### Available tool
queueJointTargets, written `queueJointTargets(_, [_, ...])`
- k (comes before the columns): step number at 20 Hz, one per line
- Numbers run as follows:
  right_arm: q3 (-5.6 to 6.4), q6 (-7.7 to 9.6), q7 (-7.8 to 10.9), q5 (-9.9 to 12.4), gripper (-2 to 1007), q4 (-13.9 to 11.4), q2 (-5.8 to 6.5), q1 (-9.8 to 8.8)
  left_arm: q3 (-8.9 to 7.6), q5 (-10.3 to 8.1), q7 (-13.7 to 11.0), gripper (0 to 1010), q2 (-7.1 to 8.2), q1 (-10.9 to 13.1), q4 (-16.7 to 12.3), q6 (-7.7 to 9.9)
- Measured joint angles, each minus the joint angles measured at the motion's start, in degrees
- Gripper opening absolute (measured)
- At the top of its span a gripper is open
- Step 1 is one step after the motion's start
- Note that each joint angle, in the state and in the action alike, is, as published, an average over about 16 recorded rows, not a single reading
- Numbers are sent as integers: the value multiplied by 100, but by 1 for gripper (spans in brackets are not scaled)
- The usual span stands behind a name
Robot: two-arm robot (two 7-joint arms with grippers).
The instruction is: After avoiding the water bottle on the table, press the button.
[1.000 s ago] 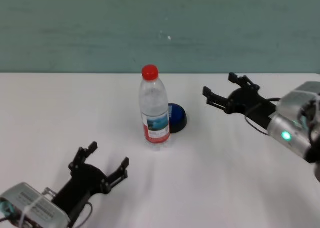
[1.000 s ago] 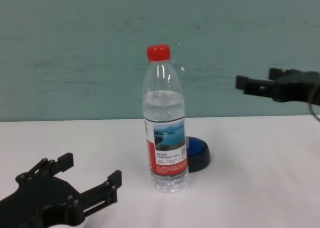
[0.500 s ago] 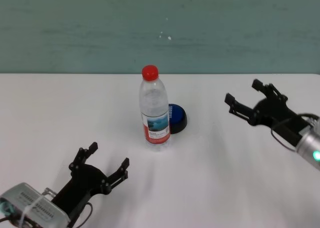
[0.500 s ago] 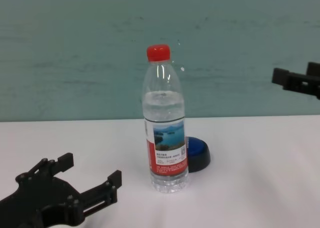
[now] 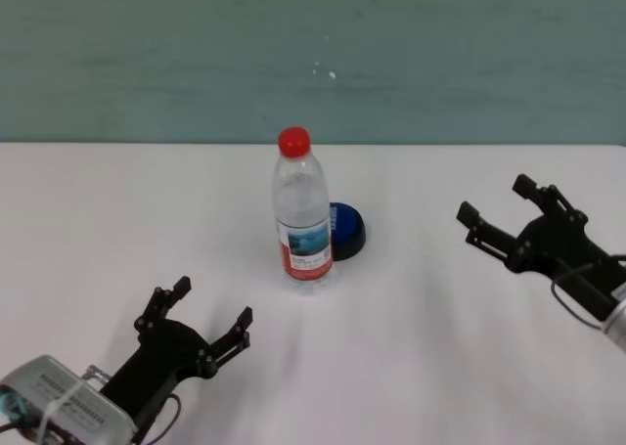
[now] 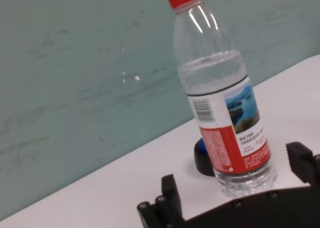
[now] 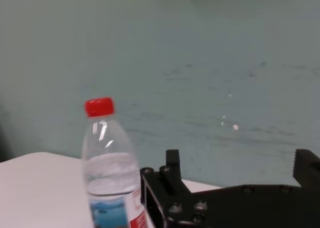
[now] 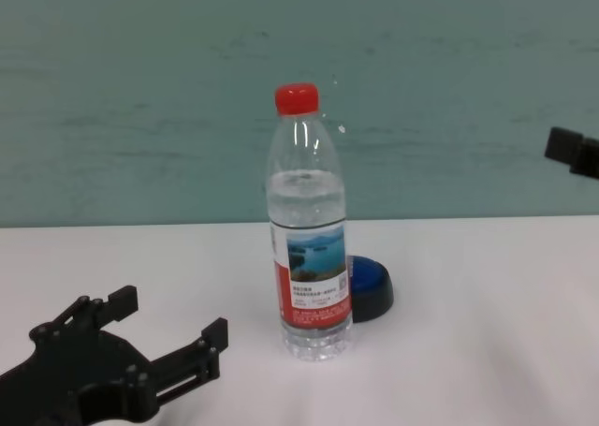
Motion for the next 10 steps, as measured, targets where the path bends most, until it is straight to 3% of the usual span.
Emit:
queueJointTargets(6, [46, -198, -95, 45, 1003, -221, -75, -413, 0, 0, 0, 1000, 0, 0, 0, 0])
queueJointTargets(10, [-4, -317, -122, 44, 1003, -225, -194, -558, 0, 0, 0, 1000, 0, 0, 0, 0])
